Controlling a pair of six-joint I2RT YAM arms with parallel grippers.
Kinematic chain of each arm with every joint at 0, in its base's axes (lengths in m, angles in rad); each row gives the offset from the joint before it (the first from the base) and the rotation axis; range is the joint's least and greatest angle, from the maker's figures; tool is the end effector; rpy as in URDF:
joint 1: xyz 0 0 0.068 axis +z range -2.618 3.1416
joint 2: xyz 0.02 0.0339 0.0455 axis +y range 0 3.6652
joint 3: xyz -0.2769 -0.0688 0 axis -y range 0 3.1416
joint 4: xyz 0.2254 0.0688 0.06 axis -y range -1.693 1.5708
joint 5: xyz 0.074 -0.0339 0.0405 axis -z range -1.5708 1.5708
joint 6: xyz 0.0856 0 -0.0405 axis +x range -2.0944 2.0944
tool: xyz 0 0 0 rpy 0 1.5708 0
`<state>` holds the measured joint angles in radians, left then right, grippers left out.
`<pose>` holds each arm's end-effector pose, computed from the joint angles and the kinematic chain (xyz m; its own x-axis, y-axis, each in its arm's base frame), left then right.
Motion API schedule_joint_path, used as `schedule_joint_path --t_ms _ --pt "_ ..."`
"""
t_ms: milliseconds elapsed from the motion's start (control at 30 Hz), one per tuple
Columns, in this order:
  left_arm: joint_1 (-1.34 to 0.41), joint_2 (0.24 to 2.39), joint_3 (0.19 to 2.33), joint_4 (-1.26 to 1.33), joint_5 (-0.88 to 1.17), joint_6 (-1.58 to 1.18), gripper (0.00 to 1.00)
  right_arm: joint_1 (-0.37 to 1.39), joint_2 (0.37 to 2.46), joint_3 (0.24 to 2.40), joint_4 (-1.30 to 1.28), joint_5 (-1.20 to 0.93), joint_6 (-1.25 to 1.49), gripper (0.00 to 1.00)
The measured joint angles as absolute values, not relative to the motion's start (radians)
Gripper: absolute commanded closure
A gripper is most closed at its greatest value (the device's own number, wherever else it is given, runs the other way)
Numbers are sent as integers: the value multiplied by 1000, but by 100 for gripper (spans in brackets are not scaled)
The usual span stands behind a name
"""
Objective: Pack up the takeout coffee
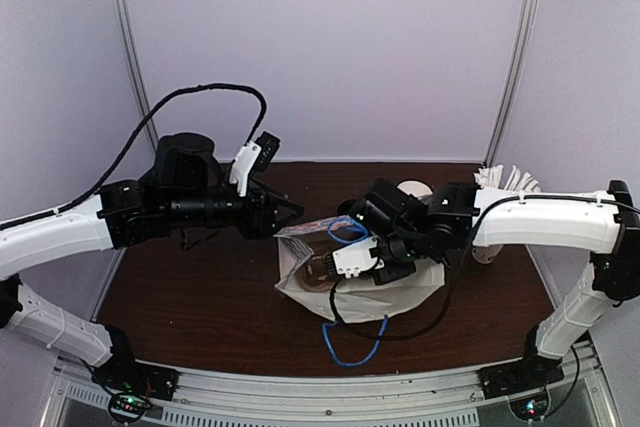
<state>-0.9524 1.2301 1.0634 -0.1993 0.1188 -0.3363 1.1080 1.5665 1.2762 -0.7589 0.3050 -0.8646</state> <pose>0.1704 -0.2570 0.3394 -0.4840 0.1151 -0.8675 0.7558 0.5545 -0.3482 0.1701 0.2834 0.2484 0.3474 -0.9293 -0.1253 -0.8050 -0.2270 -0.5481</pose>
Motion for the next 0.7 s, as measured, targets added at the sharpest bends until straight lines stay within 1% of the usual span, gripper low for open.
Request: schedule_joint_path --t_ms 300,700 --pt "-947 1184 1019 -213 98 -330 43 925 1721 1489 -876 112 -831 40" --pt "-922 1156 1006 -241 94 -330 42 752 1971 1819 -1087 -100 -802 40"
